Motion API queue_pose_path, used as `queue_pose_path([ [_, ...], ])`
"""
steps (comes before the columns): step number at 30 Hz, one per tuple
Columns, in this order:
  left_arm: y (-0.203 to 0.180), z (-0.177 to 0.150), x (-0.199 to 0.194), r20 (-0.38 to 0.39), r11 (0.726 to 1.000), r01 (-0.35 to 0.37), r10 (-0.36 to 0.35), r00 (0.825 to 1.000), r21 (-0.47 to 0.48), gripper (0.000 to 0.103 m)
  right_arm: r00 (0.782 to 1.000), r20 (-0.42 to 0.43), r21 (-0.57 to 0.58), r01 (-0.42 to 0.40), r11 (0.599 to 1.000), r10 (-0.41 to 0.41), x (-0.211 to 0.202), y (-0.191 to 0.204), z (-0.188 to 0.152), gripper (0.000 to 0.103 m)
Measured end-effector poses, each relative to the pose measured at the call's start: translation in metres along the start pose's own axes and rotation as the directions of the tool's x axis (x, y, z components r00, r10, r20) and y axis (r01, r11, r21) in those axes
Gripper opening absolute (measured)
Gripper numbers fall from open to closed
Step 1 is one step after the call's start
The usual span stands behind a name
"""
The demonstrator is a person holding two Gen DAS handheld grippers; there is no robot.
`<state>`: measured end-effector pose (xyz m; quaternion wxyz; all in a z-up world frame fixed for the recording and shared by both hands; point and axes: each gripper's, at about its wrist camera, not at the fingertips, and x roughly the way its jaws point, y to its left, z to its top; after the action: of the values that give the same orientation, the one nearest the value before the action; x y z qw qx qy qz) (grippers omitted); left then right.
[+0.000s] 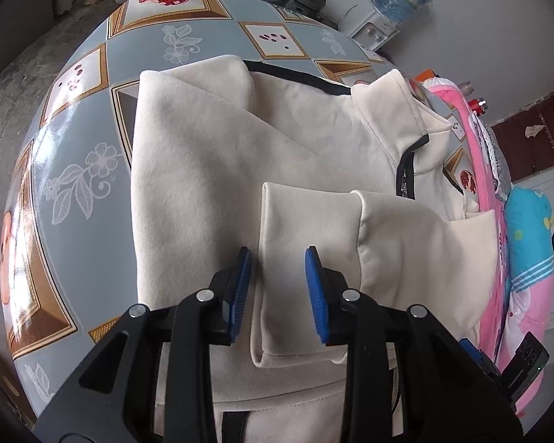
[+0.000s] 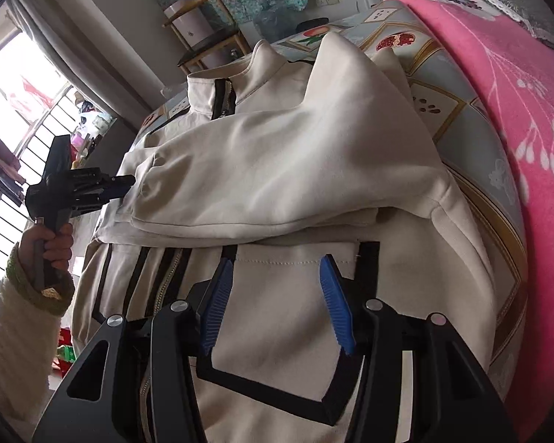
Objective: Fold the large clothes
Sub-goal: 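Lay the sleeve over the folded side while the left gripper pinches the fold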
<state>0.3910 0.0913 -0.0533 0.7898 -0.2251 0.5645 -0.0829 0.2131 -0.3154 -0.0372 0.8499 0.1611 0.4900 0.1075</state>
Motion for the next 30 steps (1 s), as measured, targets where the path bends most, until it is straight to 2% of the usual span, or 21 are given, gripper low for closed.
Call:
queue_pose_path([
  [4, -0.01, -0.004, 0.005, -0.029, 0.999, 0.004, -0.003, 1.0, 0.035, 0.02, 1.0, 0.005, 0.005, 0.02, 1.0, -0.02, -0.002, -0.006, -0.004, 0.048],
  [5, -0.013, -0.005, 0.006, -0.035, 0.999, -0.005, 0.007, 0.999, 0.043, 0.013, 1.0, 0.007, 0.008, 0.02, 1.0, -0.02, -0.002, -0.006, -0.005, 0.048],
  [7, -0.019, -0.005, 0.003, -0.027, 0.998, -0.02, 0.022, 0.999, 0.068, 0.009, 1.0, 0.01, 0.007, 0.03, 1.0, -0.03, -0.002, -0.008, -0.005, 0.048],
  [9, -0.028, -0.005, -0.014, 0.031, 0.994, -0.036, 0.033, 0.999, 0.108, 0.007, 0.999, 0.013, 0.006, 0.044, 0.999, -0.044, -0.004, -0.009, -0.005, 0.048],
  [10, -0.036, -0.005, -0.03, 0.073, 0.991, -0.021, 0.011, 0.997, 0.135, 0.007, 0.999, 0.015, 0.006, 0.05, 0.999, -0.051, -0.006, -0.01, -0.005, 0.048],
  [11, -0.044, -0.006, -0.049, 0.118, 0.986, -0.007, -0.013, 0.993, 0.168, 0.007, 0.998, 0.016, 0.008, 0.059, 0.998, -0.059, -0.008, -0.011, -0.004, 0.048],
  [13, -0.06, -0.011, -0.083, 0.197, 0.97, -0.033, -0.015, 0.98, 0.24, 0.007, 0.997, 0.017, 0.009, 0.071, 0.997, -0.071, -0.012, -0.012, -0.005, 0.048],
  [15, -0.064, -0.014, -0.107, 0.236, 0.965, -0.044, -0.019, 0.971, 0.258, 0.007, 0.996, 0.019, 0.01, 0.084, 0.996, -0.084, -0.014, -0.012, -0.005, 0.048],
  [17, -0.055, -0.015, -0.116, 0.253, 0.968, -0.072, 0.008, 0.968, 0.241, 0.007, 0.995, 0.016, 0.013, 0.094, 0.995, -0.094, -0.016, -0.014, -0.007, 0.048],
  [20, -0.025, -0.014, -0.097, 0.21, 0.975, -0.135, 0.097, 0.973, 0.177, 0.007, 0.994, 0.0, 0.026, 0.107, 0.994, -0.107, -0.017, -0.016, -0.008, 0.048],
  [22, 0.004, -0.018, -0.079, 0.163, 0.982, -0.124, 0.1, 0.981, 0.14, 0.007, 0.993, -0.002, 0.024, 0.121, 0.992, -0.121, -0.023, -0.014, -0.007, 0.048],
  [25, 0.021, -0.025, -0.057, 0.135, 0.984, -0.118, 0.101, 0.986, 0.129, 0.007, 0.987, 0.027, -0.001, 0.155, 0.988, -0.155, -0.045, -0.008, 0.005, 0.048],
  [30, 0.028, -0.029, -0.047, 0.137, 0.982, -0.129, 0.109, 0.984, 0.139, 0.007, 0.979, 0.085, -0.003, 0.187, 0.982, -0.186, -0.074, -0.005, 0.057, 0.048],
])
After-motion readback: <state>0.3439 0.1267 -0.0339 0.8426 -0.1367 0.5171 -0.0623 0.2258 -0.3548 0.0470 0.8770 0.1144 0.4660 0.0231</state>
